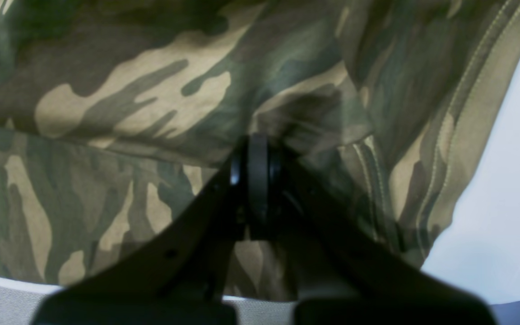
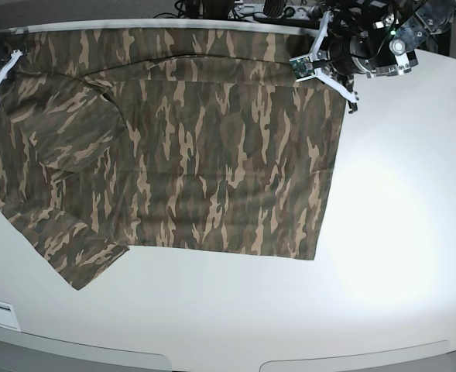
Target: Fold the T-shirt properly
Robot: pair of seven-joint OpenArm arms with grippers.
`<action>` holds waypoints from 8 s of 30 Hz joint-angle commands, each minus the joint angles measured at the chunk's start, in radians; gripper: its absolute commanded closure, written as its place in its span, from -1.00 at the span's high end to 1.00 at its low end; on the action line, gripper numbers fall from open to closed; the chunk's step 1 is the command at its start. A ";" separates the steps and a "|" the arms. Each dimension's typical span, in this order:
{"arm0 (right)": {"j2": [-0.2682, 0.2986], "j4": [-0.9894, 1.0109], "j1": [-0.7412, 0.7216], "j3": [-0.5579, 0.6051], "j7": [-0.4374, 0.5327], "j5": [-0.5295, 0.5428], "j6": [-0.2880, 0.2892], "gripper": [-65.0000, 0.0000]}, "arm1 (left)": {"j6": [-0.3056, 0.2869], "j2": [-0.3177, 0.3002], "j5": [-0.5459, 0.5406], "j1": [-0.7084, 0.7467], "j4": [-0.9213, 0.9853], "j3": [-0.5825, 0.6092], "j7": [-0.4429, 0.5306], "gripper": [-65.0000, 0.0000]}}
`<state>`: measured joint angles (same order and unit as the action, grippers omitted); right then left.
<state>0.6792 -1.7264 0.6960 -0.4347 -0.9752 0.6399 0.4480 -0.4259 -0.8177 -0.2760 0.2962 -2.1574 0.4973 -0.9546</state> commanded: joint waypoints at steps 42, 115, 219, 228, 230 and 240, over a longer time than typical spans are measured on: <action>0.000 -0.233 0.022 -0.236 -0.035 -0.094 -0.138 -1.00 | 0.070 -0.019 0.237 0.014 -0.199 0.003 -0.008 -1.00; -0.003 -0.233 0.022 -0.236 -0.011 -0.094 -0.187 -1.00 | -0.177 -0.246 0.454 0.042 -0.093 0.004 0.252 -1.00; -0.003 -0.233 0.019 -0.236 0.029 -0.094 -0.189 -1.00 | 0.143 0.482 -0.330 -0.901 1.228 -0.401 0.326 -0.05; -0.003 -0.233 0.019 -0.236 0.029 -0.094 -0.190 -0.72 | 0.062 0.578 -0.398 -0.902 1.329 -0.400 0.126 -0.04; -0.003 -0.233 0.019 -0.236 0.030 -0.094 -0.190 -0.72 | 0.058 0.588 -0.434 -0.897 1.329 -0.400 0.067 -0.04; -0.003 -0.233 -0.005 -0.236 0.056 -0.094 -0.191 -0.72 | 0.045 0.584 -0.476 -0.898 1.329 -0.401 0.012 -1.00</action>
<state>0.6533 -1.9457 0.6960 -0.6567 -0.9421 0.5503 0.2626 -0.3904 -0.2302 -0.7822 -0.5869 -0.8238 0.0959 -0.9073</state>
